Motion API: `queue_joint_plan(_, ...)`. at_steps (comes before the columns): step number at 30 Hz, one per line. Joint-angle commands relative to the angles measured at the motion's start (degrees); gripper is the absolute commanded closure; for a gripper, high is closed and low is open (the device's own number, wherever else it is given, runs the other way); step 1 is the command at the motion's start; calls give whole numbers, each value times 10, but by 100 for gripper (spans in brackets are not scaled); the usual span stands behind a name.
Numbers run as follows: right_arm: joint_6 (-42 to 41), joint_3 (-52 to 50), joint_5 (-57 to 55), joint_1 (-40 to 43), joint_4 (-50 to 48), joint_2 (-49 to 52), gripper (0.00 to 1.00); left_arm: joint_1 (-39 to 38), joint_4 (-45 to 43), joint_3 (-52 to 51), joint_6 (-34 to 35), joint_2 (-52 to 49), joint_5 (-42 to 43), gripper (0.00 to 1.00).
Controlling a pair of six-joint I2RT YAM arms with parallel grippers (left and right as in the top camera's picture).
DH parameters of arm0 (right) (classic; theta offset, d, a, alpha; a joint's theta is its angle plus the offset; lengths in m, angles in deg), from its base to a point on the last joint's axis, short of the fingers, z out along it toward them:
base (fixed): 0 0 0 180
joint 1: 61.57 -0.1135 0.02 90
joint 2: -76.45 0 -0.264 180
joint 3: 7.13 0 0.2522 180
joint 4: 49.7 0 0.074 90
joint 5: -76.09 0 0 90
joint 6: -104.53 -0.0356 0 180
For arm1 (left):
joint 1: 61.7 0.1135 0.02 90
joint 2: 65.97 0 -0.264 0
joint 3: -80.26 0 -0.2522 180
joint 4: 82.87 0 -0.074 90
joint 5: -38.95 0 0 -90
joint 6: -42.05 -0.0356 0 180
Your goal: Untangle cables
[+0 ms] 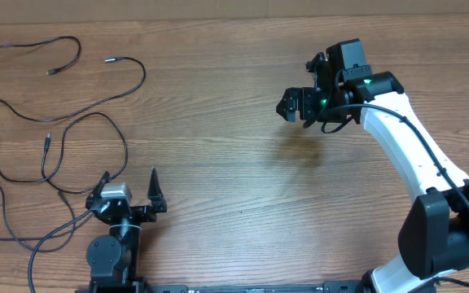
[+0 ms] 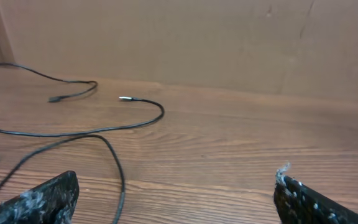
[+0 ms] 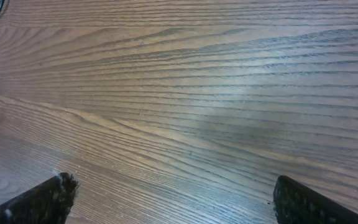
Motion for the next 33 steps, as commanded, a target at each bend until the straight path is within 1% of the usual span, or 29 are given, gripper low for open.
queue_joint_plan(1,2,7,-2,1,-2,-12,0,-1,0,-3,-46,7,-11,1)
queue_joint_plan(8,2,7,-2,1,-2,-12,0,-1,0,-3,-58,7,-10,0)
queue_joint_plan(33,2,7,-2,1,-2,-12,0,-1,-2,-3,-58,7,-10,0)
